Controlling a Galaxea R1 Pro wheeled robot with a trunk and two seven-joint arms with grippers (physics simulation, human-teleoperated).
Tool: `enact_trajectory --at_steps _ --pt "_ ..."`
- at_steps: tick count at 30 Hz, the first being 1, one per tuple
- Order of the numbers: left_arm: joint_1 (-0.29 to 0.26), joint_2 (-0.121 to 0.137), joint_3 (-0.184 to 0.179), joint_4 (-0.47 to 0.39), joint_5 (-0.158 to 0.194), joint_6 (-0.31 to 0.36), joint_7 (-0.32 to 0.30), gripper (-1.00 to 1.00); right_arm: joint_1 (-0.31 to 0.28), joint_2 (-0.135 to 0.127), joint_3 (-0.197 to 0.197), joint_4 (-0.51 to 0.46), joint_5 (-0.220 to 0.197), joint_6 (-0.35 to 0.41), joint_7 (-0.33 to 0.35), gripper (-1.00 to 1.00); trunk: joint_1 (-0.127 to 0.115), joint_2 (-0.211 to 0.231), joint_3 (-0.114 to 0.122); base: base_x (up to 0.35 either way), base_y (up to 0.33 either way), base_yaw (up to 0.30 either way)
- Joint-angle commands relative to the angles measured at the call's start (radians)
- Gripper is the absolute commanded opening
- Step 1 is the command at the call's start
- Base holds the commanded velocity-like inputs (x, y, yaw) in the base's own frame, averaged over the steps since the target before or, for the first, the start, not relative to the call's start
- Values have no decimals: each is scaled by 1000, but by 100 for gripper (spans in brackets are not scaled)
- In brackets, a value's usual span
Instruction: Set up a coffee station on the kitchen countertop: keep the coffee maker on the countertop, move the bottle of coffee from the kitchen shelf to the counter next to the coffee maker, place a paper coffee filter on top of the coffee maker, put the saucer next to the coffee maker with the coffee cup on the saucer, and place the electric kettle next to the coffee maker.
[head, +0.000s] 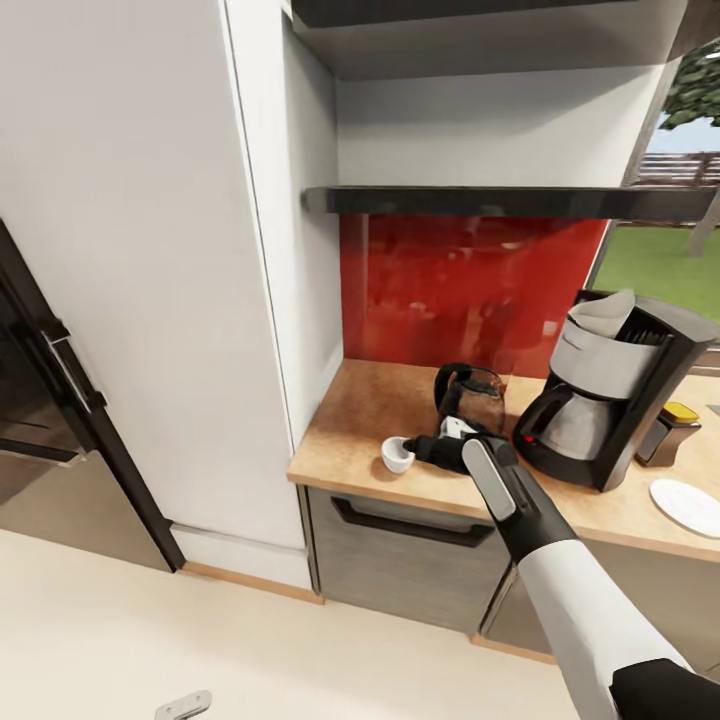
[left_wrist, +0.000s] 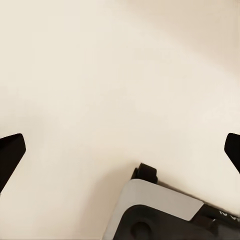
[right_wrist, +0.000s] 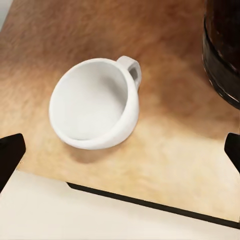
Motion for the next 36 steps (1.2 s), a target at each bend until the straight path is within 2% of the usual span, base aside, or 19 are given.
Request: enact_trajectory --at_steps 1,13,20,36 --pt "-1 0 1 1 5 -5 1 100 -1 0 1 -1 -11 2 -10 100 1 -2 0 147 109 0" --pt "0 0 1 1 5 -5 1 100 -1 -2 1 5 -11 2 -10 100 1 -2 2 109 115 -2" --pt "-1 -1 1 1 6 -5 1 100 -1 0 1 7 -12 2 -10 100 1 -2 -5 1 210 -155" --pt "-1 -1 1 1 7 -4 3 100 -1 -4 1 7 -12 2 -10 100 1 -2 -14 0 7 -85"
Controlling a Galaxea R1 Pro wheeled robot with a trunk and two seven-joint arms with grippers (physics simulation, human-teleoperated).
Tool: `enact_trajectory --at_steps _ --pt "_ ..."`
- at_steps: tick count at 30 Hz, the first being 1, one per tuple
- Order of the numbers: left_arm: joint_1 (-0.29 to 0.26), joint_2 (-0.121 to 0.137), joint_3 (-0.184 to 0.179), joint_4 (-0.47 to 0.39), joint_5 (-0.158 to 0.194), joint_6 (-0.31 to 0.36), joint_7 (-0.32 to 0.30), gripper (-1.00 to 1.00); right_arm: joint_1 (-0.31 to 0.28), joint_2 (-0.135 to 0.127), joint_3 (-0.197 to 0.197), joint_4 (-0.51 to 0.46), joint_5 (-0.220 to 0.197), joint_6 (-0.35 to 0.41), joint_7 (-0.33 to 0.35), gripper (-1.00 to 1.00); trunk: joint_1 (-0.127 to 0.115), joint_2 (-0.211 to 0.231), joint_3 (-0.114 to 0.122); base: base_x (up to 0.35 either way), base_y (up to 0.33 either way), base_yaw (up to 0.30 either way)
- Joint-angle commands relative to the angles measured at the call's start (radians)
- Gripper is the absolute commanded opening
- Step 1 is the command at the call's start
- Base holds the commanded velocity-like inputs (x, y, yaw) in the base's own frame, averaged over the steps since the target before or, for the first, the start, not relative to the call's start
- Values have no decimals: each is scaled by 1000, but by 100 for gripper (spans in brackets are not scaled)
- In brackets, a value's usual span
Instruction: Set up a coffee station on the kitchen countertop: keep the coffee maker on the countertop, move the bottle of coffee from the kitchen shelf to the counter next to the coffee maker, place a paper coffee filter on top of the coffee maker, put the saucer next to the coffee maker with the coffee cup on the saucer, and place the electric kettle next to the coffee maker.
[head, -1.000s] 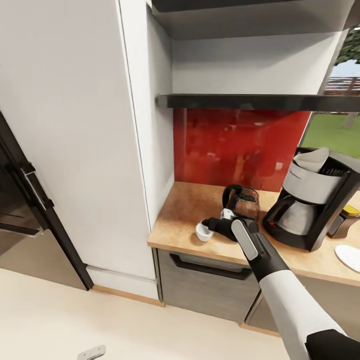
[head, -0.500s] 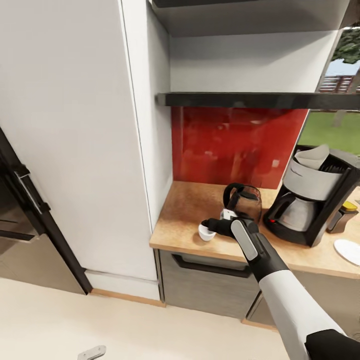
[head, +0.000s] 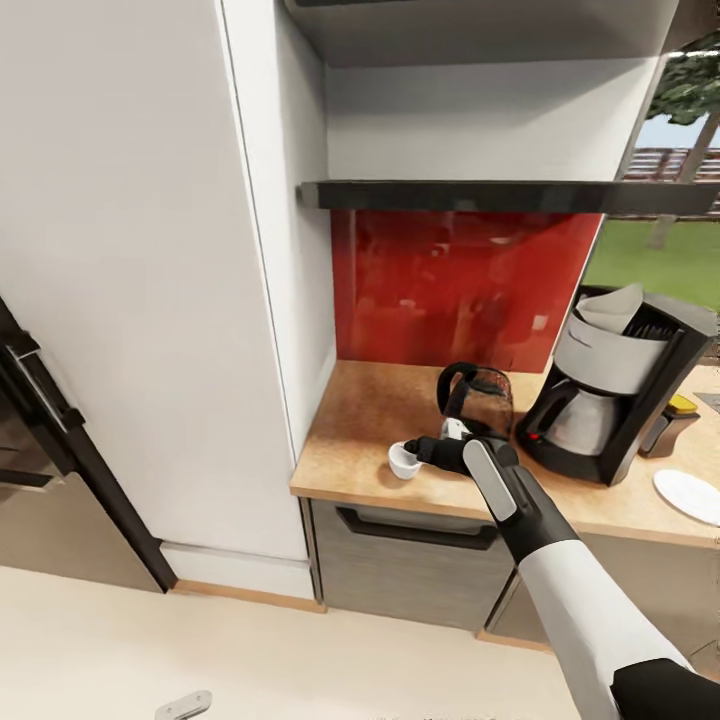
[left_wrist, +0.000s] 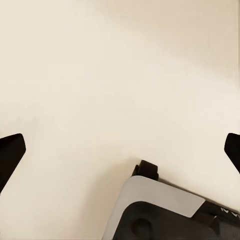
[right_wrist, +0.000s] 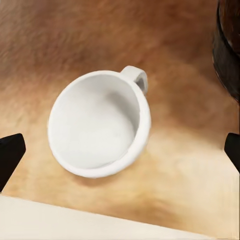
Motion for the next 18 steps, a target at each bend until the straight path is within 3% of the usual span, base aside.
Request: enact_trajectory --at_steps 1,7,18 --pt "-1 0 1 1 5 -5 1 100 -1 0 1 -1 -10 2 -10 100 0 -2 -3 0 0 -146" --pt "0 1 1 1 5 -4 2 100 -1 0 1 -1 -10 1 -10 100 0 -2 -4 0 0 -31" --pt "0 0 1 1 5 -4 2 100 -1 0 1 1 -10 2 -10 100 43 -79 -51 0 0 -1"
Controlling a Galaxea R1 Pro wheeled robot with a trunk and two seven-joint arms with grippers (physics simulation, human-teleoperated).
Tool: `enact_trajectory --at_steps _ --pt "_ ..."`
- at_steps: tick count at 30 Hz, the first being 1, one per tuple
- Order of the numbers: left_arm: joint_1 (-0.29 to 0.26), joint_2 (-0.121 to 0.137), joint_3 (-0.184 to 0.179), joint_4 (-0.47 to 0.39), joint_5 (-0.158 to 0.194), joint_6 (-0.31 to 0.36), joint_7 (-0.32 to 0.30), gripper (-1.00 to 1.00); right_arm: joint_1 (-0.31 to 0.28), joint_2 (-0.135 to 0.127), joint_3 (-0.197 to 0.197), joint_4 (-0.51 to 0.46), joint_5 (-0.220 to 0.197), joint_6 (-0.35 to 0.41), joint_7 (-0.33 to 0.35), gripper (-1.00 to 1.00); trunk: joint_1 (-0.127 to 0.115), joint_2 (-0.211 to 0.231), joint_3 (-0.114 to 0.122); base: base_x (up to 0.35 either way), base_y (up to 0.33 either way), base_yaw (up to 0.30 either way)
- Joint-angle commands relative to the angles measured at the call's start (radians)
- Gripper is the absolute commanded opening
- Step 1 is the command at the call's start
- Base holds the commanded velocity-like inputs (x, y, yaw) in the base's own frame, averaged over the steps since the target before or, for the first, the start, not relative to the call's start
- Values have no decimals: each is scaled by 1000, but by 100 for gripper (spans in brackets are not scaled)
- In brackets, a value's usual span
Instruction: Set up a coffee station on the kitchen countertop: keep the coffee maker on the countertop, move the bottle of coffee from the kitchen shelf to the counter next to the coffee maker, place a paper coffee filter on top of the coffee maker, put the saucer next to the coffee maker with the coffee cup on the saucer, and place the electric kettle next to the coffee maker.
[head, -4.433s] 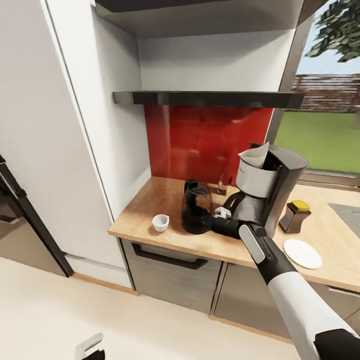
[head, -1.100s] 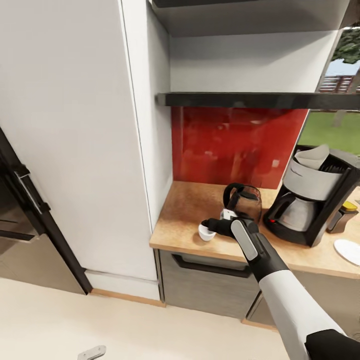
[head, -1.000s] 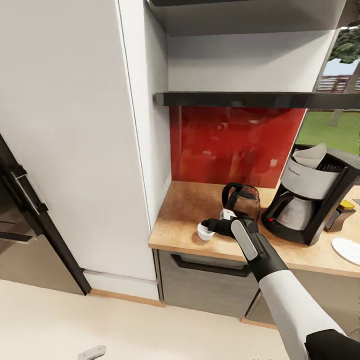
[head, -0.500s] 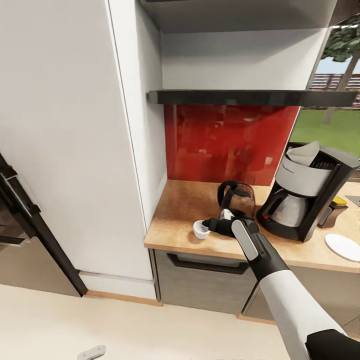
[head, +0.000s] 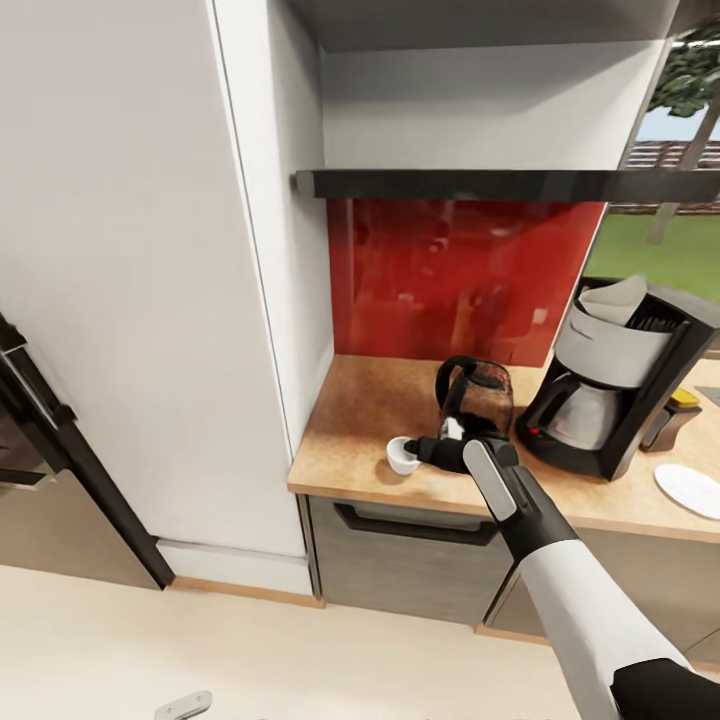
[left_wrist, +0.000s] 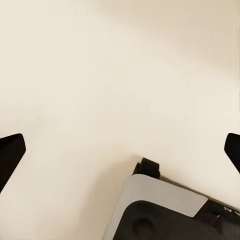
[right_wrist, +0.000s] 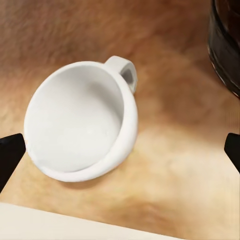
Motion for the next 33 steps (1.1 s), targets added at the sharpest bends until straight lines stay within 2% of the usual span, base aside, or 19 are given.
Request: enact_trajectory --at_steps 1,9,18,33 --pt "-1 0 1 1 5 -5 1 100 -1 0 1 -1 -11 2 -10 100 4 -9 -6 0 0 0" --pt "-2 0 1 1 5 -5 1 100 -1 0 1 -1 -11 1 -10 100 8 -16 -15 3 1 0" --pt "-1 1 1 1 5 -5 1 100 -1 0 1 -1 -11 2 -9 100 8 -16 -16 186 68 0" --pt "-1 0 1 1 5 -5 2 100 -1 0 1 0 -11 2 -9 100 8 -16 -20 7 3 0"
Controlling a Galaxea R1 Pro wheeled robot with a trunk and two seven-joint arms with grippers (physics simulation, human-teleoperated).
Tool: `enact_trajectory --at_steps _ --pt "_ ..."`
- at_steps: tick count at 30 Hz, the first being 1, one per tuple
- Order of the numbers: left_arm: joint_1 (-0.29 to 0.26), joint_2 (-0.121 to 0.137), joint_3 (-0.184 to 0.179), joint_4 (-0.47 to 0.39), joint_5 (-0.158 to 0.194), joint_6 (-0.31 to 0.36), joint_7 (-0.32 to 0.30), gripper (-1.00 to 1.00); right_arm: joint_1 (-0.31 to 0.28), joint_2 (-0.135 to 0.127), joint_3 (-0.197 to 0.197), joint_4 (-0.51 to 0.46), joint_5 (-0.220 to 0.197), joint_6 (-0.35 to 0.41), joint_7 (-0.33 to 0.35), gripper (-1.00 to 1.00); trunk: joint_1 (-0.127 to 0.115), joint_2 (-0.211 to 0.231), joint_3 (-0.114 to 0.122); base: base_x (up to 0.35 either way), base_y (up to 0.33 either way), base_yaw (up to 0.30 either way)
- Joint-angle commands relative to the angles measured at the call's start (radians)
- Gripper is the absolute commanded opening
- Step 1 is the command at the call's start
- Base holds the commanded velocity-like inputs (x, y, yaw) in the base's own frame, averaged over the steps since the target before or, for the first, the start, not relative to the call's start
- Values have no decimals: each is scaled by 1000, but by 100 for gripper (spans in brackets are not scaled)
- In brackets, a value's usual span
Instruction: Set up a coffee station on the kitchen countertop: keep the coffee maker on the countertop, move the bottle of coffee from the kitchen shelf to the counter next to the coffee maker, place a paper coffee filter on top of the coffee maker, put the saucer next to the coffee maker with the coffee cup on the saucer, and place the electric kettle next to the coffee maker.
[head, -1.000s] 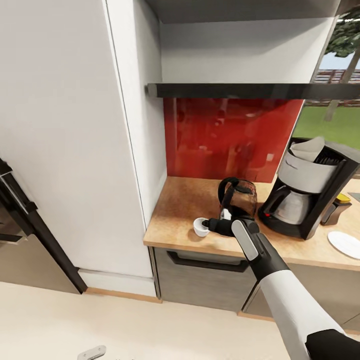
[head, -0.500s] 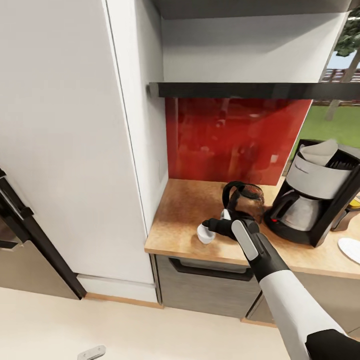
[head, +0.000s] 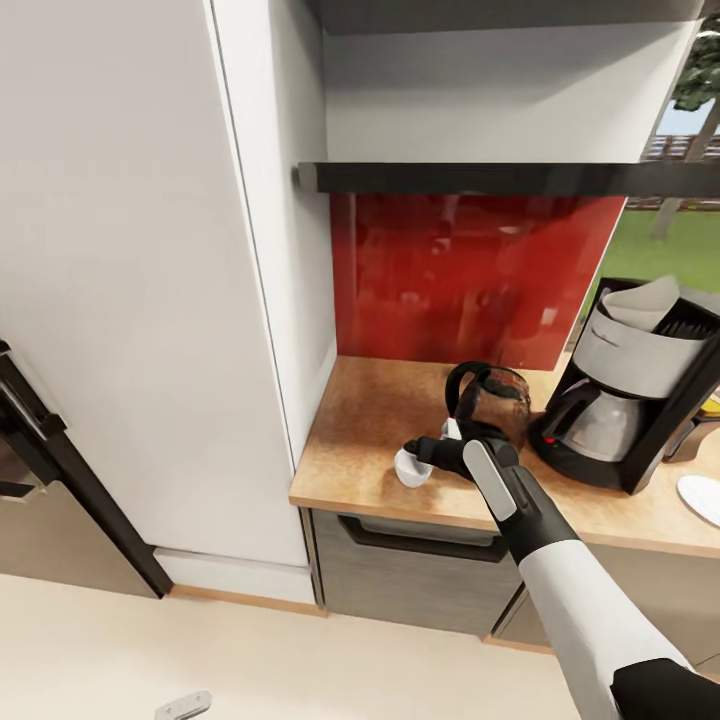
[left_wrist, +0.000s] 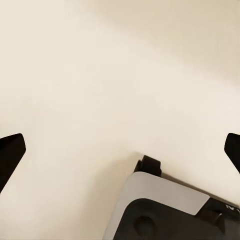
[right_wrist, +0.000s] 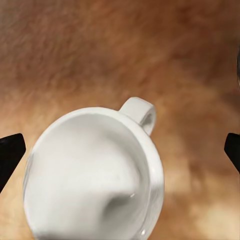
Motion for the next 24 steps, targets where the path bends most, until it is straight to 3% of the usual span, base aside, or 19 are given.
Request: enact_trajectory --at_steps 1,6,10,24 --pt "-1 0 1 1 5 -4 1 100 -1 -1 1 -1 -11 2 -10 100 4 -8 -6 0 0 0" --pt "-1 0 1 1 5 -5 1 100 -1 -1 1 -1 -11 2 -10 100 23 -43 -28 0 0 0" --pt "-1 0 1 1 5 -5 1 100 -1 0 1 -1 -11 2 -10 100 23 -43 -34 0 0 -12" --pt "-1 0 1 2 5 -5 1 100 -1 1 1 0 -11 2 -10 100 23 -43 -36 0 0 -86"
